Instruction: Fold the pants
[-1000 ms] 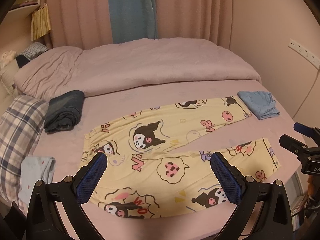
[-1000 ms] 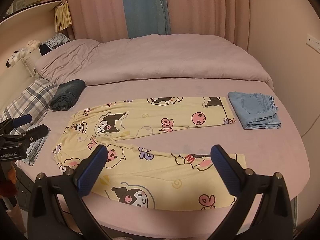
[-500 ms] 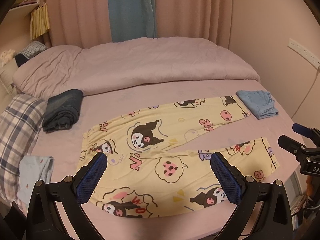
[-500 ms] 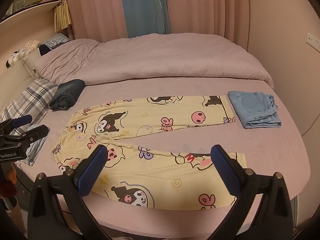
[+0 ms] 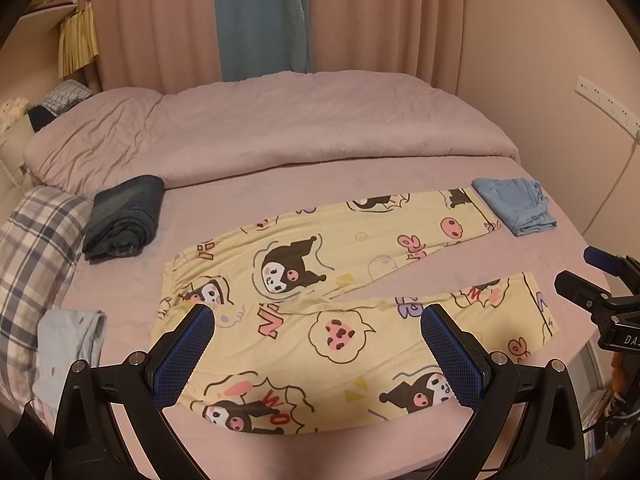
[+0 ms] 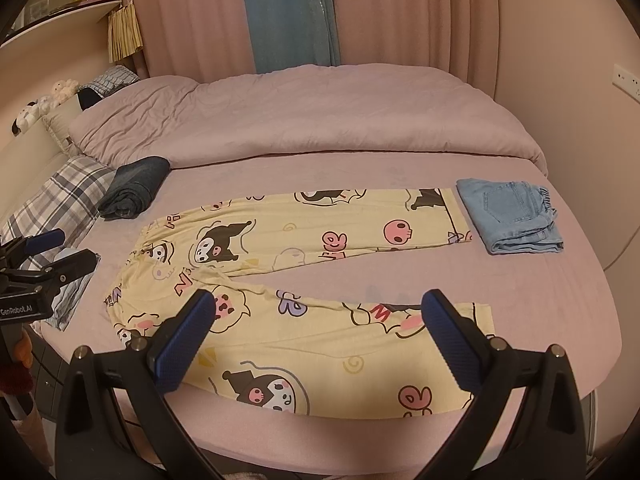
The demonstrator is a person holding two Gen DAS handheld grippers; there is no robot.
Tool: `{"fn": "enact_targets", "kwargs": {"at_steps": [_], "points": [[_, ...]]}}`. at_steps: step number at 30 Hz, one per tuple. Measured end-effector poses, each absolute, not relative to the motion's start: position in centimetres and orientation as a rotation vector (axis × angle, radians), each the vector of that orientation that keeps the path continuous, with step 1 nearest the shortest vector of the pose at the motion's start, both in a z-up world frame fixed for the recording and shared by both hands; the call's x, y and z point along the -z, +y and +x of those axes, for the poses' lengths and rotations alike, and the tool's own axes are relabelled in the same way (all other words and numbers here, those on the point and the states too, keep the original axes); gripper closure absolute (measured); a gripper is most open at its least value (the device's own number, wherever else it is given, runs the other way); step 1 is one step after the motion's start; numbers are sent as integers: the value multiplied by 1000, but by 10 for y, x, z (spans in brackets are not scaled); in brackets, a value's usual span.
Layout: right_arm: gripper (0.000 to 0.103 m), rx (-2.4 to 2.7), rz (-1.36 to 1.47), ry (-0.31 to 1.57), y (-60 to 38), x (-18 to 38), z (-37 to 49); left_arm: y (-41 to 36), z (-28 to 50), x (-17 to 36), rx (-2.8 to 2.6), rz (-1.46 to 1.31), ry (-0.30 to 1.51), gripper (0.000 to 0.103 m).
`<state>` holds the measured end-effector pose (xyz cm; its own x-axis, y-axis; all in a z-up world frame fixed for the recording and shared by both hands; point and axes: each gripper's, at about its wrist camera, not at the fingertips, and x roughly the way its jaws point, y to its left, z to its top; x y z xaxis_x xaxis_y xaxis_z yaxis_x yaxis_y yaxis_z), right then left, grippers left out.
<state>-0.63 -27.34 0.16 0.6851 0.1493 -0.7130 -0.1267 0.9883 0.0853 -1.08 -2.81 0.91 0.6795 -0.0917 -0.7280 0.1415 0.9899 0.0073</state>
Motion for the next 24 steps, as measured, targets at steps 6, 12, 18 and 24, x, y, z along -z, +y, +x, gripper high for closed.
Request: {"fn": "enact_targets", "kwargs": {"at_steps": [6,12,18,24], "points": [[0,-152,31,801,-272,0,-8,-28,-12,-7,135,63,815,0],[0,-153,30,803,-272,1,-8,-26,-12,-6,139,62,823,0],[0,-153,30,805,-273,2,-8,-23,-11,-6,141,61,826,0],[0,-153,30,806,-273,1,-8,-22,-10,-6,143,61,830,0]]}}
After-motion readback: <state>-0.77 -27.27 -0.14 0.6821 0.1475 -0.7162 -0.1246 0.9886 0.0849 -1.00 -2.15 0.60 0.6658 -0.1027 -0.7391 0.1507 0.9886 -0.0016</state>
